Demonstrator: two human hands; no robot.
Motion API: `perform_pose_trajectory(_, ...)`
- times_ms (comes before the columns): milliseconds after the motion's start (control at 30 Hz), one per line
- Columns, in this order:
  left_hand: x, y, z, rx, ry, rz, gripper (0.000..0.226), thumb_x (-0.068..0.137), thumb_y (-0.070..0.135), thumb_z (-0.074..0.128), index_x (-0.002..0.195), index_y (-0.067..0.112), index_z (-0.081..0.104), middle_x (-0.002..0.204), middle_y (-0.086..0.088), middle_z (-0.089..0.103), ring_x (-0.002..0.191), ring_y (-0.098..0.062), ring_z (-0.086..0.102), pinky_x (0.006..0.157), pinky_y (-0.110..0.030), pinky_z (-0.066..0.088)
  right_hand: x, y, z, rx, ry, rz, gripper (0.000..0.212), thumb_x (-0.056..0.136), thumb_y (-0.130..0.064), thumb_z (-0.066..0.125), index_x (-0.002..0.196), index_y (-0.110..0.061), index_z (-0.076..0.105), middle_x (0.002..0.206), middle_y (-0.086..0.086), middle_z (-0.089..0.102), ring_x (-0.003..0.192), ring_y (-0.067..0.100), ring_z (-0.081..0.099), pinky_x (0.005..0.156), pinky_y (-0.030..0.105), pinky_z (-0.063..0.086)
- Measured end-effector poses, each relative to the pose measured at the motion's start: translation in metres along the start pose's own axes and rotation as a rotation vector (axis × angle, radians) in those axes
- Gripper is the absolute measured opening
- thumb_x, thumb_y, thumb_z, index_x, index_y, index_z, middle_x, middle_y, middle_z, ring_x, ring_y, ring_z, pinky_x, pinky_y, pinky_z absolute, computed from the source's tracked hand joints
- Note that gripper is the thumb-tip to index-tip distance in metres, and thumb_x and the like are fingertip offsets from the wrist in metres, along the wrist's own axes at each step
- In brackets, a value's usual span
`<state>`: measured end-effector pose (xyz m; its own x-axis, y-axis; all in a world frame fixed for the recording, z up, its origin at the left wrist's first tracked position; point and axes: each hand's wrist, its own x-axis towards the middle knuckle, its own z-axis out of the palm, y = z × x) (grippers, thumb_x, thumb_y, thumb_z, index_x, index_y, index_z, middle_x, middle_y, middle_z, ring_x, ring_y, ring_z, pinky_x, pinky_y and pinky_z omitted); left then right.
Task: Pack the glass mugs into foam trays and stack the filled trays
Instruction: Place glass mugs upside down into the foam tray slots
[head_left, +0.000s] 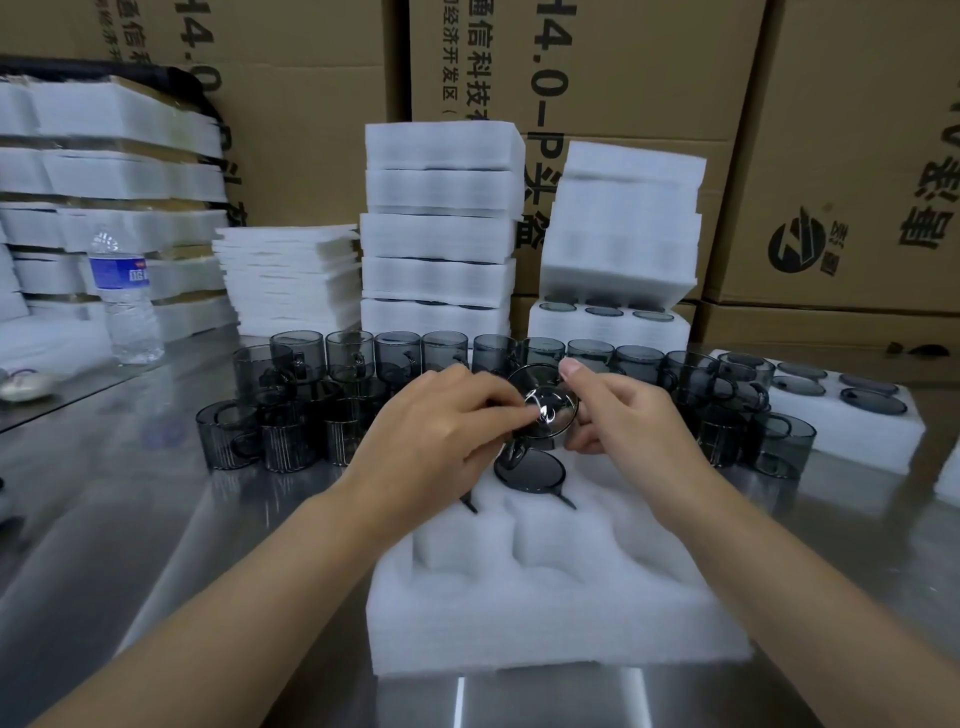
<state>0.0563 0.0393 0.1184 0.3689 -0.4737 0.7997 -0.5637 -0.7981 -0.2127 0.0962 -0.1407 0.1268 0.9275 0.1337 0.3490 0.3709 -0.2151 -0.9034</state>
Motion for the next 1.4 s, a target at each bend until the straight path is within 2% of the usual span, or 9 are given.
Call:
perform_pose_trajectory(133,-0.0024,0.0015,0.0005,-0.104,0.065,-0.150,0.058,0.076,0.013,0.071,0.132,0.008,0.054,0.120,-0.006,0.060,0.099,-0.016,0.056,0.087,-0.025,0.046,0.0016,0.0001,0.0001,0.019,-0.003,-0.006,0.043,0.084,-0.054,0.054,0.079,-0.014,0.071,0.073,0.006,0.072,0.060,0.012,0.060,0.084,0.046,0.055)
perform_pose_trajectory(333,-0.0073,-0.0007,0.0027,-0.249,-0.002,-0.330,0.077,0.078,0.025,0.075,0.144,0.022,0.036,0.129,0.009,0.049,0.096,0.001,0.049,0.083,-0.018,0.044,-0.0024,-0.0023,0.0011,0.101,-0.002,-0.062,0.036,0.086,-0.049,0.055,0.091,-0.015,0.067,0.084,0.006,0.072,0.073,0.018,0.064,0.081,0.037,0.053)
perform_pose_trajectory(433,-0.0075,-0.0019,0.0040,-0.281,-0.060,-0.363,0.076,0.079,0.027,0.075,0.144,0.025,0.036,0.124,0.017,0.048,0.096,0.002,0.048,0.083,-0.017,0.041,-0.0042,-0.0036,0.0012,0.123,-0.016,-0.093,0.040,0.083,-0.051,0.056,0.092,-0.014,0.065,0.084,0.002,0.073,0.071,0.011,0.063,0.073,0.025,0.052)
perform_pose_trajectory(567,-0.0073,-0.0018,0.0044,-0.279,-0.148,-0.359,0.069,0.083,0.030,0.071,0.143,0.026,0.039,0.118,0.022,0.045,0.099,0.004,0.046,0.086,-0.015,0.037,-0.0066,-0.0051,0.0026,0.145,-0.036,-0.142,0.050,0.069,-0.061,0.053,0.087,-0.015,0.064,0.078,-0.003,0.073,0.067,0.002,0.062,0.072,0.027,0.052)
perform_pose_trajectory(767,-0.0063,-0.0007,0.0023,-0.296,-0.170,-0.369,0.063,0.083,0.040,0.068,0.140,0.025,0.045,0.118,0.015,0.054,0.108,-0.001,0.048,0.093,-0.021,0.040,-0.0028,-0.0042,0.0026,0.135,-0.001,-0.119,0.053,0.075,-0.066,0.043,0.084,-0.023,0.073,0.085,0.008,0.073,0.081,0.030,0.066,0.086,0.048,0.053)
perform_pose_trajectory(900,-0.0052,-0.0003,0.0012,-0.314,-0.170,-0.377,0.061,0.081,0.040,0.070,0.136,0.024,0.048,0.114,0.015,0.055,0.104,-0.002,0.049,0.090,-0.023,0.042,-0.0022,-0.0035,0.0025,0.103,-0.020,-0.106,0.045,0.093,-0.051,0.040,0.085,-0.023,0.074,0.084,0.002,0.075,0.086,0.032,0.067,0.088,0.049,0.052)
perform_pose_trajectory(1100,-0.0048,0.0010,-0.0005,-0.339,-0.169,-0.385,0.061,0.079,0.040,0.071,0.134,0.023,0.051,0.113,0.012,0.056,0.104,-0.004,0.051,0.091,-0.027,0.042,-0.0022,-0.0037,0.0025,0.103,-0.038,-0.103,0.044,0.096,-0.047,0.039,0.082,-0.023,0.073,0.083,0.001,0.075,0.083,0.028,0.068,0.082,0.038,0.054)
perform_pose_trajectory(1267,-0.0047,0.0008,0.0000,-0.328,-0.181,-0.386,0.063,0.079,0.039,0.072,0.136,0.023,0.050,0.114,0.011,0.055,0.103,-0.005,0.050,0.091,-0.027,0.043,-0.0035,-0.0032,0.0028,0.120,-0.053,-0.092,0.043,0.095,-0.046,0.039,0.083,-0.022,0.072,0.075,-0.003,0.073,0.064,0.005,0.062,0.065,0.016,0.052)
perform_pose_trajectory(1400,-0.0060,0.0005,0.0003,-0.308,-0.182,-0.375,0.065,0.079,0.041,0.070,0.138,0.026,0.047,0.117,0.015,0.052,0.105,-0.002,0.048,0.092,-0.022,0.040,-0.0042,-0.0045,0.0034,0.142,-0.067,-0.084,0.042,0.096,-0.044,0.038,0.087,-0.020,0.071,0.076,-0.004,0.072,0.064,0.003,0.064,0.065,0.016,0.053)
